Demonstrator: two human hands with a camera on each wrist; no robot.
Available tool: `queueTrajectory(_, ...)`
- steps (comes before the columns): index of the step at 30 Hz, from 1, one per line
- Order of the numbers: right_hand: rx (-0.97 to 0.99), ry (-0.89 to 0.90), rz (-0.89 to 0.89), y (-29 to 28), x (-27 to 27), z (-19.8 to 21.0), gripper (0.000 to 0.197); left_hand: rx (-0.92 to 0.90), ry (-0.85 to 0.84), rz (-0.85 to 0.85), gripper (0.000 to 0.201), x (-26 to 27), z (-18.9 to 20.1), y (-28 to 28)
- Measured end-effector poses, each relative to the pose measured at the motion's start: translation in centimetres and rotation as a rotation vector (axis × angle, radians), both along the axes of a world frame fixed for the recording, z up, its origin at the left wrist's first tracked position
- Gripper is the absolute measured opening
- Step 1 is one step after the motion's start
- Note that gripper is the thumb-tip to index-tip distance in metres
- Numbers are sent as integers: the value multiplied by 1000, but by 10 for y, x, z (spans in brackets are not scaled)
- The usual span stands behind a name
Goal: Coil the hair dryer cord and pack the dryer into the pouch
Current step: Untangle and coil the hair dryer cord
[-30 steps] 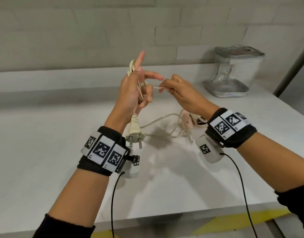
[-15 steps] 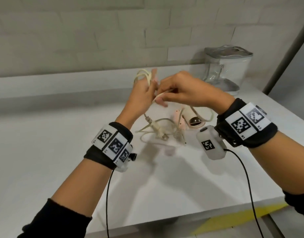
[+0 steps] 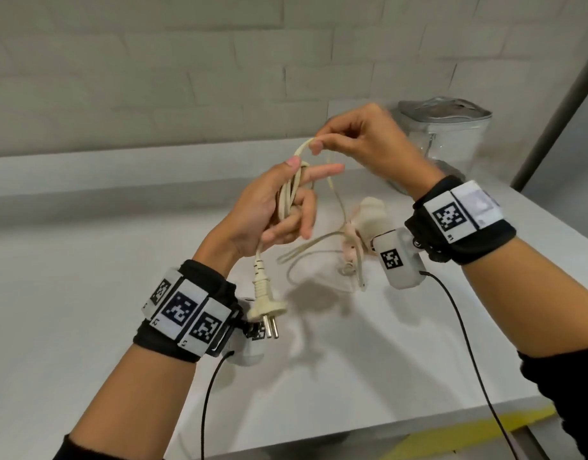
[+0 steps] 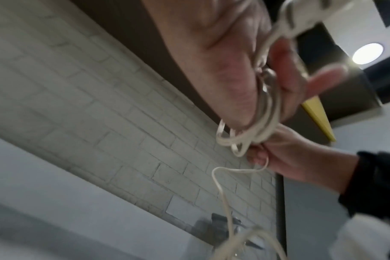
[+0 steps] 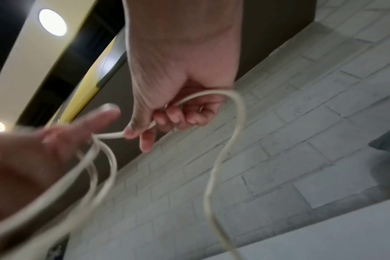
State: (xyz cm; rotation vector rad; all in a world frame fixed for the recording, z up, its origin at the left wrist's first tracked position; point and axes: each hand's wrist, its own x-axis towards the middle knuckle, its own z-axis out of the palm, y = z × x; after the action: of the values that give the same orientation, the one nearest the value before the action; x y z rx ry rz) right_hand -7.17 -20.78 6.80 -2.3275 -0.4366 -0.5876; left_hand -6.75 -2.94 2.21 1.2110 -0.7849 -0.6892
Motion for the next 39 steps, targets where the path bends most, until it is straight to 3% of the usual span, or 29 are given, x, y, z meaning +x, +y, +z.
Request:
queueTrajectory(2, -114, -61, -112, 0, 5, -3, 29, -70, 46, -37, 45, 3, 3, 1)
queueTrajectory(5, -149, -80, -107, 2, 10, -1, 32, -100, 69, -8, 39, 5, 1, 5)
queueTrajectory(10, -89, -61, -4, 5, 22, -8, 26, -101, 81, 126, 43, 5, -3, 1)
queueTrajectory(15, 136, 44, -4, 1, 34, -37, 25, -246, 138, 83, 49, 6, -1, 1)
queueTrajectory(19, 154, 126, 15, 8, 41, -72, 59, -261, 138, 182, 51, 10, -6, -2)
queueTrajectory(23, 293, 181, -34, 2, 45, -88, 41, -235, 96, 298, 48, 14, -12, 2)
queueTrajectory(27, 384, 271, 102, 0, 39, -98, 21, -299, 116, 428, 48, 27, -13, 8)
queueTrajectory(30, 220, 348, 123, 7, 30, -105, 24, -316, 139, 546, 48, 40, -16, 6)
queueTrajectory(34, -263, 400, 200, 21, 19, -104, 47, -256, 151, 730, 49, 52, -25, 3)
queueTrajectory(37, -501, 261, 216, 26, 17, -93, 47, -117, 27, 773, 52, 57, -34, 6)
queueTrajectory(39, -499, 217, 238, 31, 15, -77, 39, 1, -108, 733, 54, 59, -41, 8)
